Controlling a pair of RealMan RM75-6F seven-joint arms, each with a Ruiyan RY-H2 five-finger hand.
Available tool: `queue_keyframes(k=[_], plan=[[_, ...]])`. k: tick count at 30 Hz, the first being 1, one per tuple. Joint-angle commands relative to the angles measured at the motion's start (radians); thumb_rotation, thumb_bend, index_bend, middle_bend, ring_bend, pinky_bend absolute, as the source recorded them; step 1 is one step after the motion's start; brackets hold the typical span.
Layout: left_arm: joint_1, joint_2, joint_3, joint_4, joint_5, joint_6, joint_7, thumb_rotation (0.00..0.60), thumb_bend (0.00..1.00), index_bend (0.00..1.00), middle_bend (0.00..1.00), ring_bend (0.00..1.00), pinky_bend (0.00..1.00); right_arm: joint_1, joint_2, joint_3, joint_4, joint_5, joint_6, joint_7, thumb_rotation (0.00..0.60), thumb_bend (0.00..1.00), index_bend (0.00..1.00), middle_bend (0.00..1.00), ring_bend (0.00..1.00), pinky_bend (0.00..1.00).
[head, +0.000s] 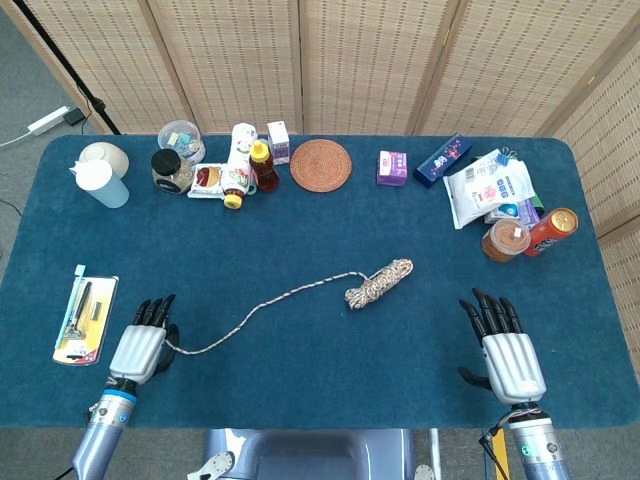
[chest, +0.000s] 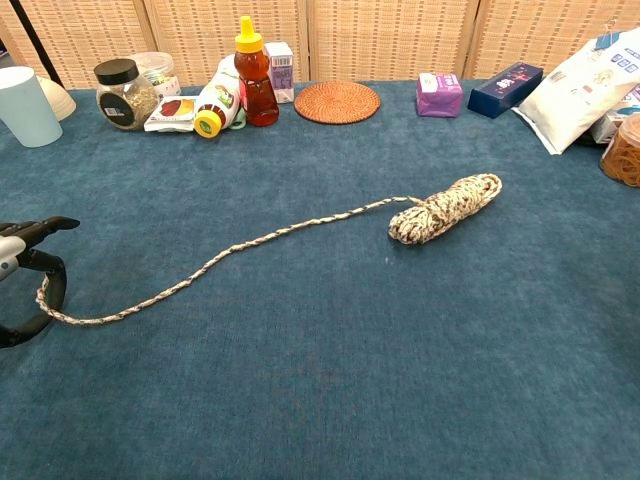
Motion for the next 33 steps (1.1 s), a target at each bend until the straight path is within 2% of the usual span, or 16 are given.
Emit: queue_keyframes(k=[1,25,31,33], plan=[[-0.001,-0.001,-0.001,-0.001,-0.002,0.000,0.003,0.600,0.41,0.57,0.00,0.00,0.00,0.000,0.000,0.000,0.000,0.000,0.001,0.000,0.600,0.00,0.10,0.00,0.00,0.00],[-0.007,0.032,-0.023,-0.036,-0.011,0.013,-0.018,0.600,0.45,0.65,0.00,0.00,0.00,0.009,-0.010,0.001,0.011,0.018,-0.020,-0.003,0.600,0.00,0.10,0.00,0.00,0.00],[-0.022,0.079,-0.039,-0.086,0.006,0.028,0.004,0.600,0.45,0.65,0.00,0.00,0.00,0.037,-0.046,0.023,0.051,0.038,-0.050,-0.028,0.600,0.00,0.05,0.00,0.00,0.00],[-0.029,0.107,-0.050,-0.115,0.014,0.037,0.016,0.600,0.45,0.65,0.00,0.00,0.00,0.074,-0.054,0.043,0.067,0.040,-0.092,-0.028,0.600,0.00,0.02,0.00,0.00,0.00]])
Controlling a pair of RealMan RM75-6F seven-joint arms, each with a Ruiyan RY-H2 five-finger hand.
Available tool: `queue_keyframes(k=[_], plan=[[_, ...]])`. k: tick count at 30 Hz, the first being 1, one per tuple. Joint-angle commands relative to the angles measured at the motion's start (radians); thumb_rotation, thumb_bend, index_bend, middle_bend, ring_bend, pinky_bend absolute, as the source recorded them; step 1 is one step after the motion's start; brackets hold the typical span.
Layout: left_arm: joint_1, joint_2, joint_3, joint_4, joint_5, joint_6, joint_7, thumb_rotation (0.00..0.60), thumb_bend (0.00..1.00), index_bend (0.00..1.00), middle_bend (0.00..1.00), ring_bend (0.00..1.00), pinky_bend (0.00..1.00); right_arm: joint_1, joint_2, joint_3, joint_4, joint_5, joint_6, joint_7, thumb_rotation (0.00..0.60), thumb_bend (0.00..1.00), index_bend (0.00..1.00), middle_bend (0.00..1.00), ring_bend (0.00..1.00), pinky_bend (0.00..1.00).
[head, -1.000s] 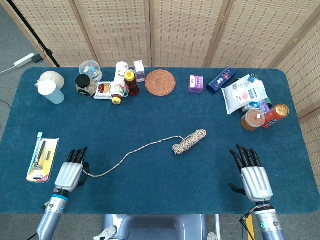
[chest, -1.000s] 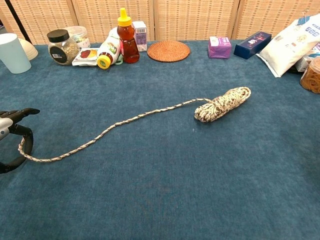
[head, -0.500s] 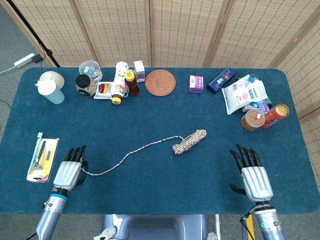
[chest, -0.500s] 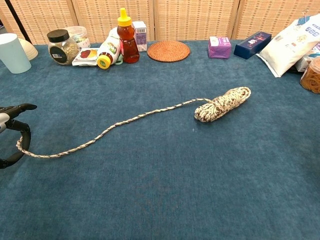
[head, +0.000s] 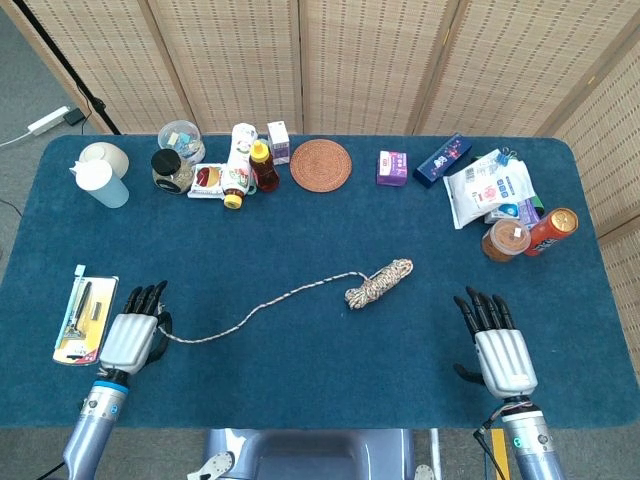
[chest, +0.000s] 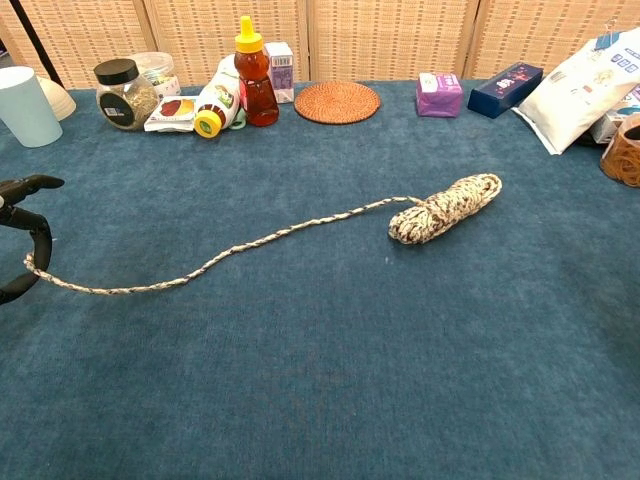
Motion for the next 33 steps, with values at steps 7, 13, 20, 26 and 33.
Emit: queue_keyframes(k=[7,13,20,26,33], plan=[[-0.024,0.098,-0.035,-0.110,0.016,0.020,0.026,0.600,0.45,0.65,0.00,0.00,0.00,0.180,-0.028,0.082,0.078,0.021,-0.220,0.054,0.600,0.00,0.00,0.00,0.00,0.00],[-0.039,0.155,-0.065,-0.175,0.019,0.036,0.040,0.600,0.45,0.65,0.00,0.00,0.00,0.327,-0.102,0.144,0.206,0.116,-0.416,0.103,0.600,0.00,0.00,0.00,0.00,0.00],[-0.061,0.207,-0.086,-0.236,0.013,0.034,0.071,0.600,0.45,0.65,0.00,0.00,0.00,0.467,-0.203,0.191,0.368,0.236,-0.556,0.080,0.600,0.00,0.00,0.00,0.00,0.00],[-0.076,0.234,-0.092,-0.257,0.009,0.028,0.090,0.600,0.45,0.65,0.00,0.00,0.00,0.529,-0.248,0.201,0.460,0.305,-0.573,0.016,0.600,0.00,0.01,0.00,0.00,0.00],[-0.085,0.242,-0.089,-0.257,0.003,0.026,0.082,0.600,0.45,0.65,0.00,0.00,0.00,0.576,-0.275,0.199,0.520,0.365,-0.580,-0.023,0.600,0.00,0.10,0.00,0.00,0.00]])
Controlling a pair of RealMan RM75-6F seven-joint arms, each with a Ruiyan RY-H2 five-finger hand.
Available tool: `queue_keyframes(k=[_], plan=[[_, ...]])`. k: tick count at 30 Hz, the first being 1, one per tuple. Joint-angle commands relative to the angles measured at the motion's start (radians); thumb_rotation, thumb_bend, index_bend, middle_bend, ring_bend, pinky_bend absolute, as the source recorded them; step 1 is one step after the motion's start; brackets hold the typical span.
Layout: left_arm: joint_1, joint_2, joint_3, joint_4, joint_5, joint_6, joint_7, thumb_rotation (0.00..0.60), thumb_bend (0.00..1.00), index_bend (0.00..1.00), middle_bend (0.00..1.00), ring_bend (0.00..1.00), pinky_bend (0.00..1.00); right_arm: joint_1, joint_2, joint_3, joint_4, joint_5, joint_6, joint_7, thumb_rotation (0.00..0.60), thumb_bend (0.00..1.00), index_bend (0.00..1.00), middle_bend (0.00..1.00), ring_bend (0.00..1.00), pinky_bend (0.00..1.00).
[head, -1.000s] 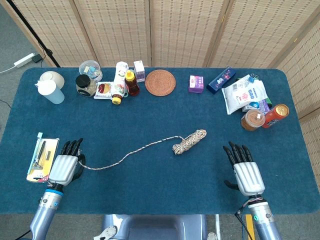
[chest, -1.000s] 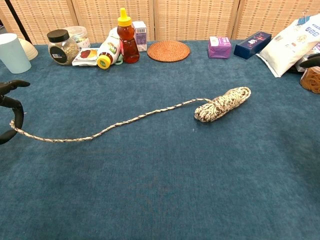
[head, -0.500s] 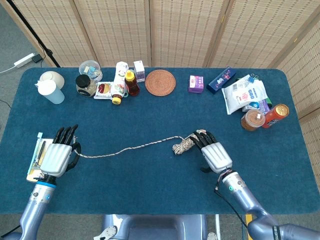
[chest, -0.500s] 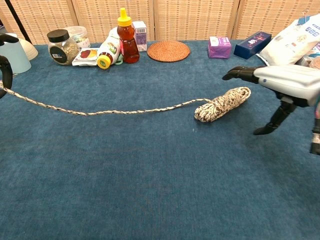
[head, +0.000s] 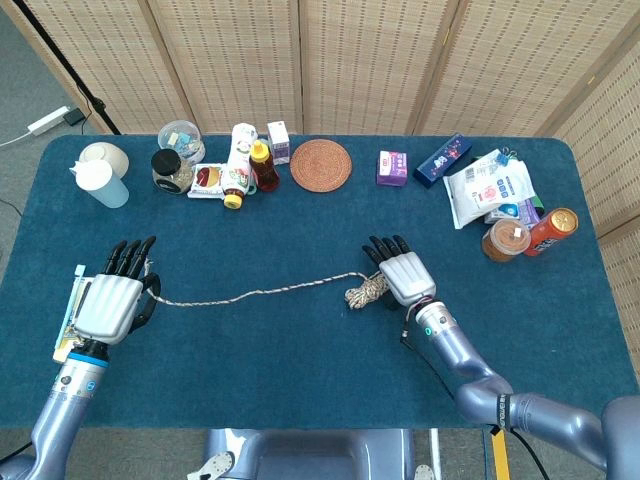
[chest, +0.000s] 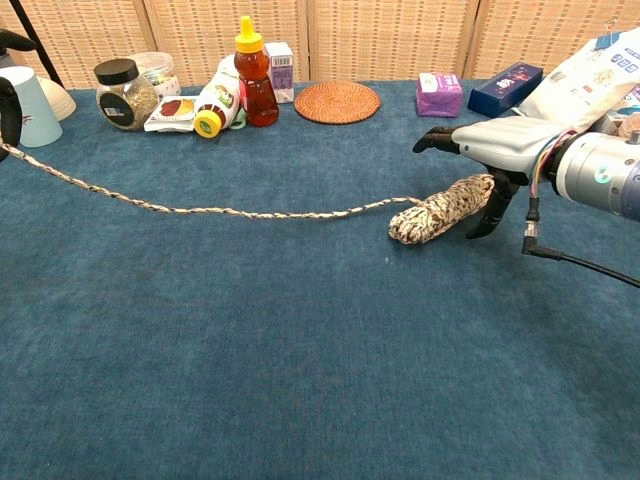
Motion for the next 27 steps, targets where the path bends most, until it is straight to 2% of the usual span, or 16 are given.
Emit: queue_keyframes(k=[1,5,9,12,17,20,23,27], plan=[[-0.001,0.001,0.002,0.001,0.000,0.001,-0.001,0.600,0.45,0.65,0.00,0.00,0.00,0.020,-0.015,-0.001,0.023,0.020,-0.004,-0.007,0.600,0.00,0.12,0.00,0.00,0.00],[-0.002,0.002,0.005,0.003,0.001,0.006,-0.001,0.600,0.45,0.65,0.00,0.00,0.00,0.033,-0.024,-0.006,0.045,0.020,-0.005,0.004,0.600,0.00,0.19,0.02,0.00,0.00],[-0.003,0.003,0.007,0.003,0.001,0.009,0.001,0.600,0.45,0.65,0.00,0.00,0.00,0.043,-0.026,-0.009,0.057,0.025,-0.018,0.025,0.600,0.04,0.27,0.12,0.02,0.10],[-0.003,0.005,0.008,0.002,0.000,0.011,0.000,0.600,0.45,0.65,0.00,0.00,0.00,0.050,-0.029,-0.013,0.070,0.031,-0.028,0.037,0.600,0.14,0.38,0.22,0.11,0.22],[-0.005,0.007,0.009,0.000,-0.003,0.012,-0.006,0.600,0.45,0.65,0.00,0.00,0.00,0.047,-0.032,-0.016,0.071,0.019,-0.036,0.109,0.600,0.43,0.58,0.35,0.25,0.44],[-0.007,0.007,0.011,0.000,-0.004,0.011,-0.006,0.600,0.45,0.65,0.00,0.00,0.00,0.041,-0.035,-0.024,0.081,-0.013,-0.036,0.179,0.600,0.56,0.64,0.40,0.31,0.53],[-0.008,0.007,0.010,0.000,-0.007,0.014,-0.009,0.600,0.45,0.65,0.00,0.00,0.00,0.032,-0.035,-0.032,0.082,-0.052,-0.022,0.245,0.600,0.65,0.68,0.43,0.35,0.59],[-0.009,0.008,0.009,0.001,-0.013,0.015,-0.015,0.600,0.44,0.65,0.00,0.00,0.00,0.025,-0.028,-0.039,0.070,-0.087,-0.003,0.299,0.600,0.69,0.70,0.45,0.38,0.61]])
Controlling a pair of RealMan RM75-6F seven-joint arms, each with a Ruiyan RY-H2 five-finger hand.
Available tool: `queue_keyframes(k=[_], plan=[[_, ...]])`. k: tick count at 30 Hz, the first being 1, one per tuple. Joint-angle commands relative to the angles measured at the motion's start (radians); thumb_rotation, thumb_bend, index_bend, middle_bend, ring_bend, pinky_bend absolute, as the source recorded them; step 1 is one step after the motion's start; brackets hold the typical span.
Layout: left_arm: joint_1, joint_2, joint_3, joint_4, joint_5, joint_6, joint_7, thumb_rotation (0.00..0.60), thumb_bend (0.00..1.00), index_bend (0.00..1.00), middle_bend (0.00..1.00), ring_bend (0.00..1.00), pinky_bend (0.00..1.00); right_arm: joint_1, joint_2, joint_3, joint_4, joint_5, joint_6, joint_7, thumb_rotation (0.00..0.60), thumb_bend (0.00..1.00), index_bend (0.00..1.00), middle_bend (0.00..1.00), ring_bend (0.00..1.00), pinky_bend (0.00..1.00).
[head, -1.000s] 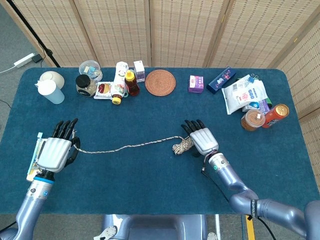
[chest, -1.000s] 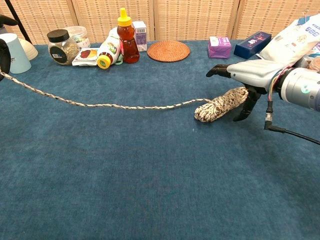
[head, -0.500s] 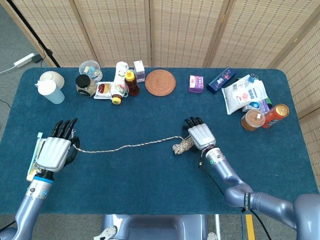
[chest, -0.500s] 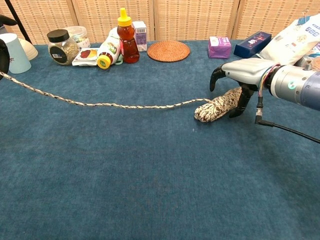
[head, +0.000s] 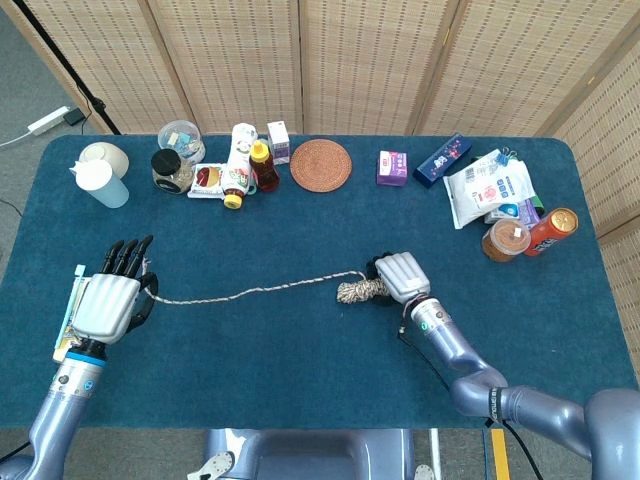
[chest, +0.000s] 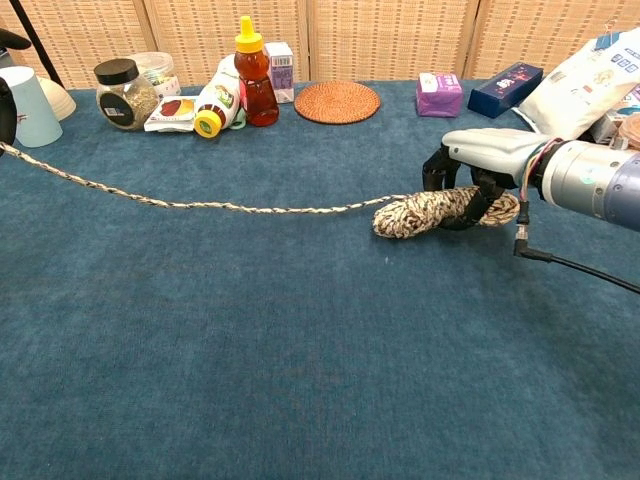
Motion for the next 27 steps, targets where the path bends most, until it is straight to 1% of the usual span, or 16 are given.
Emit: queue_keyframes(k=[1,3,5,8,13,16,19,25,27], plan=[[-0.001,0.001,0.000,-0.001,-0.002,0.000,-0.004,0.600,0.44,0.65,0.00,0.00,0.00,-0.009,0.006,-0.008,-0.013,-0.032,0.020,0.038,0.600,0.69,0.70,0.45,0.38,0.61],[-0.002,0.003,-0.001,-0.002,-0.001,0.001,-0.010,0.600,0.44,0.65,0.00,0.00,0.00,-0.011,0.012,-0.007,-0.034,-0.043,0.034,0.052,0.600,0.70,0.71,0.46,0.39,0.62],[-0.006,0.003,-0.004,-0.004,0.002,0.002,-0.010,0.600,0.45,0.65,0.00,0.00,0.00,-0.012,0.025,0.005,-0.090,-0.048,0.053,0.067,0.600,0.71,0.71,0.47,0.39,0.62],[-0.011,0.000,-0.005,-0.002,0.002,-0.001,-0.006,0.600,0.44,0.65,0.00,0.00,0.00,-0.011,0.037,0.015,-0.138,-0.041,0.065,0.062,0.600,0.72,0.72,0.47,0.39,0.62],[-0.032,-0.023,-0.009,0.019,-0.010,-0.023,0.006,0.600,0.44,0.65,0.00,0.00,0.00,0.009,0.055,0.066,-0.264,0.022,0.091,0.022,0.600,0.74,0.72,0.48,0.40,0.62],[-0.039,-0.035,-0.009,0.030,-0.013,-0.029,0.009,0.600,0.44,0.65,0.00,0.00,0.00,0.023,0.057,0.092,-0.318,0.076,0.105,-0.012,0.600,0.74,0.73,0.48,0.40,0.63],[-0.044,-0.043,-0.005,0.036,-0.015,-0.033,0.009,0.600,0.44,0.65,0.00,0.00,0.00,0.039,0.054,0.124,-0.375,0.157,0.121,-0.044,0.600,0.75,0.73,0.49,0.40,0.63],[-0.044,-0.044,0.011,0.026,0.008,-0.033,0.012,0.600,0.44,0.65,0.00,0.00,0.00,0.070,0.035,0.180,-0.431,0.304,0.164,-0.086,0.600,0.78,0.74,0.50,0.40,0.63],[-0.043,-0.041,0.026,0.009,0.030,-0.031,0.017,0.600,0.44,0.65,0.00,0.00,0.00,0.102,0.011,0.216,-0.440,0.401,0.208,-0.135,0.600,0.78,0.74,0.50,0.40,0.63]])
